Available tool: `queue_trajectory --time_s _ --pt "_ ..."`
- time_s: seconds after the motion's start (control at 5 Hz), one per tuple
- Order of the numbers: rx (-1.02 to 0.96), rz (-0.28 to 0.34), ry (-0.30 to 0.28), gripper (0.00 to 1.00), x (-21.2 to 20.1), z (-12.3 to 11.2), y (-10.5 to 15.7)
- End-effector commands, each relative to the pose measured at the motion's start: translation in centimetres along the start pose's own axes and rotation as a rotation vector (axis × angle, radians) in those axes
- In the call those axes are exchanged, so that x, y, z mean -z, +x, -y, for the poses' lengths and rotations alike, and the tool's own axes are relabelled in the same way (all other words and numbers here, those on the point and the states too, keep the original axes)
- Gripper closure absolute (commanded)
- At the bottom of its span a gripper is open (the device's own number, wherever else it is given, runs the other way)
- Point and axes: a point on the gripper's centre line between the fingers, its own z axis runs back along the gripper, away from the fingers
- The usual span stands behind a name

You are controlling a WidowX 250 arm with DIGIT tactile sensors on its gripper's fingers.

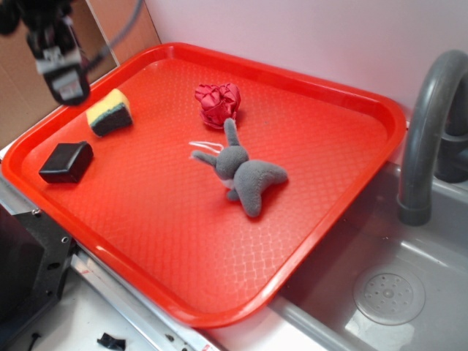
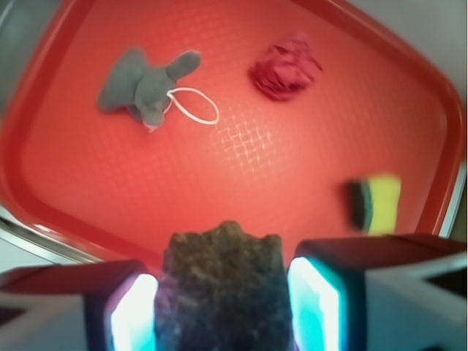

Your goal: Grab the rock.

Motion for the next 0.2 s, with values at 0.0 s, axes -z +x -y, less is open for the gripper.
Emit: queue_trajectory --time_s 0.0 --pt "-0.334 0.035 0.085 1.0 -1.94 0.95 0.13"
